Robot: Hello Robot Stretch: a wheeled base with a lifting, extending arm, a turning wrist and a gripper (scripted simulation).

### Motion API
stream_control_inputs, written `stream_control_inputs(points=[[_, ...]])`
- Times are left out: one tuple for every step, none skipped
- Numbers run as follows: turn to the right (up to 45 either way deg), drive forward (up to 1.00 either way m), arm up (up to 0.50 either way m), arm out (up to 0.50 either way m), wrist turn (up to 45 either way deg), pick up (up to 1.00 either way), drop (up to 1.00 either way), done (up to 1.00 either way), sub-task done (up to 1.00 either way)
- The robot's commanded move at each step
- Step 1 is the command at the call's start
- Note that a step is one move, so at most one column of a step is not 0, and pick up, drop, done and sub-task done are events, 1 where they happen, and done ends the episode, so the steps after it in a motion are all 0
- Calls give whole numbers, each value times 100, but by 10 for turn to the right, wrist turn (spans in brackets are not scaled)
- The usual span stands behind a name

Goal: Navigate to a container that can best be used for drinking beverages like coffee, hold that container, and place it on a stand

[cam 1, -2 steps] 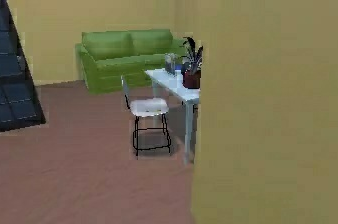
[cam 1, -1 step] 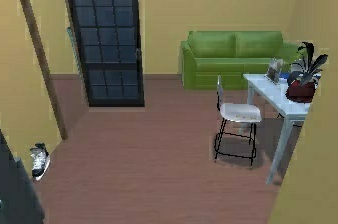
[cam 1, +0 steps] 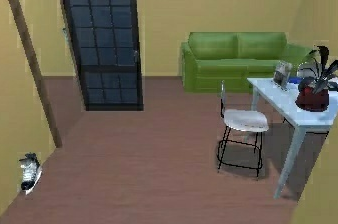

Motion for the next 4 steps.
stream_control_inputs(points=[[0, 60, 0, 0, 0, 0, 0, 0, 0], [-300, 0, 0, 0, 0, 0, 0, 0, 0], [0, 100, 0, 0, 0, 0, 0, 0, 0], [0, 95, 0, 0, 0, 0, 0, 0, 0]])
